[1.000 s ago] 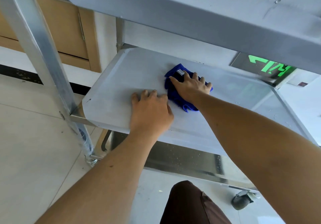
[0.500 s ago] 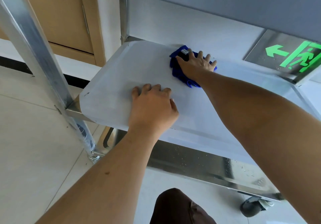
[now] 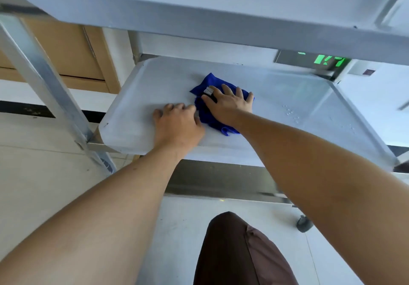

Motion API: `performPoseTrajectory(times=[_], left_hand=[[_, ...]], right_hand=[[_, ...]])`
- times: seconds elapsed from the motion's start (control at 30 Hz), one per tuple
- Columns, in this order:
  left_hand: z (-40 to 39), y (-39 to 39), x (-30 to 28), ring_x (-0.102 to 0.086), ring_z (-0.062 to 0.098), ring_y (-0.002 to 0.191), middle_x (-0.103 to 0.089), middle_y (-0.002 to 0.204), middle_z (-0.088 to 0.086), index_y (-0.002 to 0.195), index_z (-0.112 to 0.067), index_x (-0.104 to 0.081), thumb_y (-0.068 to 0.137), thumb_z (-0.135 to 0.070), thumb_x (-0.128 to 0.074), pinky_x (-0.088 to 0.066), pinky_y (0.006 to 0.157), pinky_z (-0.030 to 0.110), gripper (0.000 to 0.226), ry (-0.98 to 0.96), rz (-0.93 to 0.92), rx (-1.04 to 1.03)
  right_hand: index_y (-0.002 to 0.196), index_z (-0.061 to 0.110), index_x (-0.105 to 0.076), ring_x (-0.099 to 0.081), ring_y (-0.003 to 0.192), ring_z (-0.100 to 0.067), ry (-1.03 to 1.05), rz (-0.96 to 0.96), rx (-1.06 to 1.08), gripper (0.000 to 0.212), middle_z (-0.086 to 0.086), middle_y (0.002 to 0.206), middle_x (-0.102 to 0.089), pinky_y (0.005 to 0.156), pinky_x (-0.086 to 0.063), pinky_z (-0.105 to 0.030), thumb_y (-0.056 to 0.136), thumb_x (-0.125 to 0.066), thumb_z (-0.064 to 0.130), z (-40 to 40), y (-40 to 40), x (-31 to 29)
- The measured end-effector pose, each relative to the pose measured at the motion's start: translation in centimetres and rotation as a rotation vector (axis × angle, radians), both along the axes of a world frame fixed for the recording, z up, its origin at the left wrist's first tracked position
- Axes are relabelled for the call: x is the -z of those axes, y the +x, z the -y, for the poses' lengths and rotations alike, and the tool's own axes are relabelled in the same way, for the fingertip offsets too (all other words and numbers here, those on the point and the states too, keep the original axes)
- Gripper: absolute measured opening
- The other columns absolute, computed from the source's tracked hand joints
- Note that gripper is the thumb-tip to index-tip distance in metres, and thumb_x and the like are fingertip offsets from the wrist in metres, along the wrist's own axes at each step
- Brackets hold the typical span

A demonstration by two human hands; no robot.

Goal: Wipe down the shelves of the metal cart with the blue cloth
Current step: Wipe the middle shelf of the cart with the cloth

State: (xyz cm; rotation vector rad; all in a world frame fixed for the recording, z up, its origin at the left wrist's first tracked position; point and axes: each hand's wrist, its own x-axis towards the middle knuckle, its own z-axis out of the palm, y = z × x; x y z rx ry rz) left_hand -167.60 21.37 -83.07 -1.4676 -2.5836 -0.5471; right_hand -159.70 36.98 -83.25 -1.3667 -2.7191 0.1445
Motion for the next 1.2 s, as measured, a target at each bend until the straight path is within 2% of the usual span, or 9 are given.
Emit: performPoseTrajectory(times=[0.07,0.17,0.33,0.53,0.63,0.73,0.87,1.0,1.2], left_hand=[[0.1,0.0,0.0,-0.054,0.028,0.101,-0.066,0.099,0.001,0.092,-0.021,-0.06,0.09,-0.034,-0.041,-0.04,0.091,0.047,0.023,0.007,-0.01,0.003],[0.2,0.1,-0.3,-0.055,0.027,0.107,-0.067,0.107,0.002,0.103,-0.023,-0.064,0.091,-0.034,-0.04,-0.041,0.093,0.046,0.029,-0.01,0.002,0.004],[0.3,0.6,-1.1,-0.054,0.029,0.106,-0.062,0.105,0.005,0.097,-0.025,-0.058,0.087,-0.034,-0.038,-0.042,0.09,0.042,0.024,-0.122,-0.016,-0.002],[-1.2,3.1,-3.2,-0.051,0.033,0.116,-0.06,0.123,0.012,0.12,-0.018,-0.054,0.088,-0.026,-0.048,-0.039,0.09,0.039,0.034,-0.4,-0.108,-0.079],[-2.2,5.3,-3.6,-0.055,0.032,0.108,-0.064,0.114,0.011,0.106,-0.016,-0.058,0.087,-0.022,-0.051,-0.04,0.081,0.036,0.021,-0.311,-0.076,0.002],[-3.6,8.1,-3.3,-0.058,0.034,0.099,-0.065,0.104,0.01,0.088,-0.019,-0.048,0.092,-0.024,-0.051,-0.038,0.072,0.035,0.007,-0.192,-0.08,0.183],[-6.5,12.7,-2.7,-0.059,0.031,0.099,-0.066,0.103,0.007,0.095,-0.018,-0.057,0.097,-0.029,-0.046,-0.041,0.074,0.036,0.016,-0.127,-0.138,0.347],[-9.1,15.0,-2.0,-0.057,0.029,0.101,-0.066,0.104,0.004,0.092,-0.024,-0.051,0.093,-0.025,-0.046,-0.035,0.073,0.034,0.005,-0.154,-0.157,0.382],[-10.5,13.7,0.1,-0.057,0.031,0.108,-0.063,0.118,0.007,0.121,-0.015,-0.055,0.099,-0.028,-0.037,-0.043,0.089,0.041,0.031,-0.017,-0.121,0.333]], right_hand=[[0.146,0.051,-0.029,-0.024,0.142,-0.036,-0.014,-0.005,0.009,0.064,0.006,0.152,-0.038,0.111,-0.009,-0.064,0.091,-0.007,0.074,2.0,1.8,-0.1],[0.146,0.051,-0.03,-0.02,0.145,-0.037,-0.034,-0.007,0.028,0.06,0.005,0.156,-0.034,0.111,-0.007,-0.064,0.093,-0.011,0.073,5.1,4.4,-0.3],[0.144,0.052,-0.034,-0.019,0.145,-0.035,-0.042,-0.048,0.044,0.059,0.006,0.158,-0.033,0.113,-0.001,-0.063,0.093,-0.015,0.074,8.5,8.0,-0.2],[0.148,0.05,-0.03,-0.012,0.151,-0.032,-0.034,-0.089,0.061,0.065,0.006,0.163,-0.027,0.118,0.006,-0.061,0.092,-0.014,0.078,10.0,12.3,0.2],[0.148,0.05,-0.03,-0.011,0.152,-0.031,-0.028,-0.112,0.094,0.066,0.007,0.163,-0.028,0.118,0.007,-0.06,0.091,-0.013,0.079,9.8,14.5,0.3],[0.148,0.051,-0.029,-0.009,0.152,-0.031,-0.024,-0.107,0.148,0.068,0.008,0.163,-0.028,0.118,0.007,-0.06,0.089,-0.011,0.079,8.9,16.7,0.4],[0.15,0.051,-0.025,-0.006,0.153,-0.03,-0.019,-0.068,0.251,0.07,0.01,0.164,-0.025,0.117,0.007,-0.061,0.088,-0.007,0.079,7.0,20.2,0.5],[0.15,0.051,-0.023,-0.005,0.153,-0.031,-0.028,-0.034,0.302,0.066,0.009,0.165,-0.023,0.117,0.006,-0.062,0.09,-0.009,0.075,5.0,21.9,0.6],[0.146,0.056,-0.026,-0.014,0.147,-0.035,-0.005,-0.004,0.327,0.069,0.008,0.163,-0.026,0.111,0.002,-0.064,0.083,-0.01,0.079,1.8,20.0,0.8]])
